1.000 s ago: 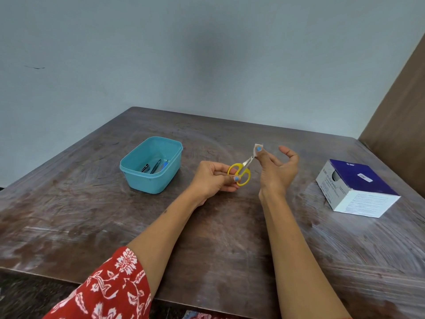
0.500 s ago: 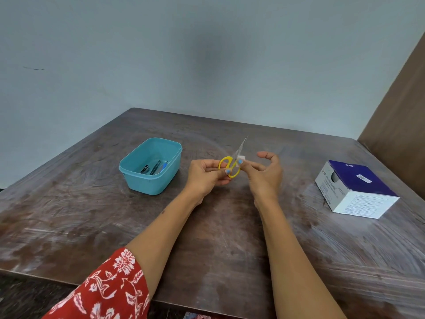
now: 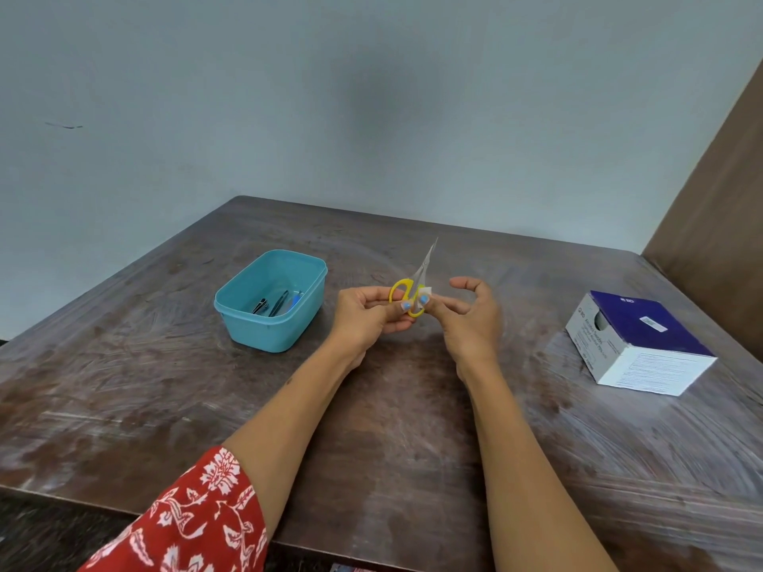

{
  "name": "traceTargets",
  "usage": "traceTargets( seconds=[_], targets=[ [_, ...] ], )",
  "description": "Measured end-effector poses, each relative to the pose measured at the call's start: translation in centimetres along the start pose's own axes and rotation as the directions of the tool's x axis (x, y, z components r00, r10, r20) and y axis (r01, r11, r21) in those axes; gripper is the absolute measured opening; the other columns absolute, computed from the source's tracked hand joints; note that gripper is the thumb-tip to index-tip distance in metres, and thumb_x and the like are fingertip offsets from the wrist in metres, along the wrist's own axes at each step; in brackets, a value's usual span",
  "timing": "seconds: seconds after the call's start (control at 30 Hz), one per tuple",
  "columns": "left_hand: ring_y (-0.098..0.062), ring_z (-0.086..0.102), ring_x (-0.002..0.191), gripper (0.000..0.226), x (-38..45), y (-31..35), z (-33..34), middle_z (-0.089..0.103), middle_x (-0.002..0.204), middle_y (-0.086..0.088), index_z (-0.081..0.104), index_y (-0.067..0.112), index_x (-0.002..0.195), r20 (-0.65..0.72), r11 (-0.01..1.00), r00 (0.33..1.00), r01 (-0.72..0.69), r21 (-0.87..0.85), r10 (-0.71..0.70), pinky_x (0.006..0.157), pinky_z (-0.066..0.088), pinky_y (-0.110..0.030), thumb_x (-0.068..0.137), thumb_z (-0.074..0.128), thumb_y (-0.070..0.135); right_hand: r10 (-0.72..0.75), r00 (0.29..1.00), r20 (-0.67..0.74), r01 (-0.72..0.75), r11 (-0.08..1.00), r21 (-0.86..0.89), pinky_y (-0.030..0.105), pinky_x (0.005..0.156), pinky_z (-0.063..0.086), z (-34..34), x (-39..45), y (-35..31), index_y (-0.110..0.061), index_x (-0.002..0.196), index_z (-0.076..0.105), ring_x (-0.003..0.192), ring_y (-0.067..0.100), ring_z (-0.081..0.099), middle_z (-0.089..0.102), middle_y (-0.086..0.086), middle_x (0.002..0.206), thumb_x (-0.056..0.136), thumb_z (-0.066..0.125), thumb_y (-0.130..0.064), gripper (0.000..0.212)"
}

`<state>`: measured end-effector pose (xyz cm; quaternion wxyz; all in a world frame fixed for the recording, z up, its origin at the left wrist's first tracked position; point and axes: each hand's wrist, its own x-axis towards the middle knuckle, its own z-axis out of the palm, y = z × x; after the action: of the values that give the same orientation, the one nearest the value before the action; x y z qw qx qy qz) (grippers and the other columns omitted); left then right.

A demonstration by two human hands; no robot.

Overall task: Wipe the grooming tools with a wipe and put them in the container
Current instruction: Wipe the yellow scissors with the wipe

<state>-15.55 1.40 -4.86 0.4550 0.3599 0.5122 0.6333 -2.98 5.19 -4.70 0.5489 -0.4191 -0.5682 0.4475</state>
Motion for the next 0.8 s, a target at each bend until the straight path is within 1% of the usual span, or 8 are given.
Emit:
traceTargets(
  seconds=[0.23, 0.3, 0.4, 0.47, 0.53, 0.63, 0.73, 0.8],
  targets=[
    [-0.017, 0.071, 0.069, 0.013, 0.03, 0.15, -0.01, 0.073, 0.072, -0.006, 0.066, 0.0, 0.092, 0.04, 0.998, 0.999, -0.002, -0.068, 0.005, 0.068, 0.06, -0.03, 0.08, 0.065, -0.003, -0.085, 0.996, -0.029, 0.085, 0.996, 0.007, 0.004, 0.061, 0.044, 0.15, 0.07, -0.38, -0.017, 0.105, 0.047, 0.06, -0.006, 0.063, 0.068, -0.01, 0.068, 0.075, 0.075, -0.005, 0.042],
    [-0.016, 0.071, 0.067, 0.012, -0.04, 0.2, -0.01, 0.073, 0.071, -0.005, 0.066, 0.0, 0.091, 0.038, 0.996, 0.999, -0.008, -0.087, 0.011, 0.067, 0.059, -0.028, 0.08, 0.064, -0.004, -0.076, 0.997, -0.025, 0.076, 0.997, 0.012, 0.004, 0.061, 0.045, 0.2, 0.01, -0.35, -0.016, 0.105, 0.048, 0.061, -0.006, 0.064, 0.068, -0.009, 0.07, 0.076, 0.075, -0.007, 0.041],
    [-0.015, 0.07, 0.065, 0.009, -0.01, 0.31, -0.16, 0.072, 0.068, -0.004, 0.065, 0.002, 0.086, 0.011, 0.987, 1.0, -0.023, -0.161, 0.025, 0.065, 0.059, -0.027, 0.081, 0.062, -0.005, -0.01, 0.999, 0.047, 0.008, 1.0, 0.026, 0.01, 0.064, 0.049, 0.29, -0.08, -0.03, -0.014, 0.095, 0.057, 0.065, 0.002, 0.067, 0.071, 0.0, 0.077, 0.077, 0.074, -0.007, 0.026],
    [-0.014, 0.07, 0.065, 0.009, 0.08, 0.4, -0.33, 0.072, 0.068, -0.004, 0.064, 0.003, 0.083, 0.002, 0.984, 0.999, -0.034, -0.175, 0.035, 0.065, 0.059, -0.026, 0.081, 0.062, -0.005, 0.001, 0.996, 0.092, -0.005, 0.999, 0.048, 0.012, 0.063, 0.051, 0.5, -0.14, 0.18, -0.012, 0.084, 0.063, 0.063, 0.003, 0.067, 0.071, 0.001, 0.073, 0.079, 0.071, -0.002, 0.014],
    [-0.014, 0.07, 0.065, 0.009, 0.08, 0.42, -0.36, 0.072, 0.068, -0.004, 0.065, 0.003, 0.084, 0.017, 0.986, 0.999, -0.034, -0.164, 0.037, 0.065, 0.059, -0.026, 0.08, 0.062, -0.005, -0.025, 0.998, 0.053, 0.021, 0.997, 0.068, 0.013, 0.064, 0.051, 0.63, 0.01, 0.23, -0.014, 0.079, 0.065, 0.062, 0.001, 0.065, 0.069, -0.003, 0.07, 0.08, 0.07, -0.002, 0.013],
    [-0.015, 0.07, 0.064, 0.011, -0.02, 0.11, 0.01, 0.072, 0.068, -0.005, 0.065, -0.001, 0.089, 0.055, 0.992, 0.998, -0.014, -0.122, 0.021, 0.064, 0.059, -0.026, 0.079, 0.064, -0.004, -0.071, 0.997, -0.029, 0.073, 0.992, 0.102, 0.014, 0.066, 0.051, 0.6, 0.39, 0.16, -0.013, 0.08, 0.068, 0.063, -0.002, 0.064, 0.069, -0.001, 0.072, 0.08, 0.07, -0.003, 0.011],
    [-0.016, 0.07, 0.065, 0.014, -0.06, -0.04, 0.17, 0.072, 0.07, -0.006, 0.065, -0.002, 0.093, 0.06, 0.995, 0.998, -0.003, -0.098, 0.009, 0.065, 0.059, -0.027, 0.079, 0.065, -0.003, -0.086, 0.995, -0.051, 0.09, 0.993, 0.077, 0.013, 0.066, 0.051, 0.72, 0.37, 0.26, -0.013, 0.084, 0.07, 0.064, -0.002, 0.064, 0.069, 0.002, 0.076, 0.08, 0.07, -0.005, 0.009],
    [-0.015, 0.07, 0.065, 0.011, 0.0, 0.02, 0.04, 0.072, 0.068, -0.005, 0.065, -0.001, 0.09, 0.035, 0.991, 0.999, -0.014, -0.134, 0.019, 0.064, 0.059, -0.026, 0.079, 0.064, -0.004, -0.06, 0.997, -0.041, 0.063, 0.995, 0.075, 0.015, 0.068, 0.053, 0.72, 0.22, 0.46, -0.011, 0.085, 0.071, 0.066, 0.002, 0.066, 0.07, 0.003, 0.076, 0.08, 0.071, -0.007, 0.007]
  ],
)
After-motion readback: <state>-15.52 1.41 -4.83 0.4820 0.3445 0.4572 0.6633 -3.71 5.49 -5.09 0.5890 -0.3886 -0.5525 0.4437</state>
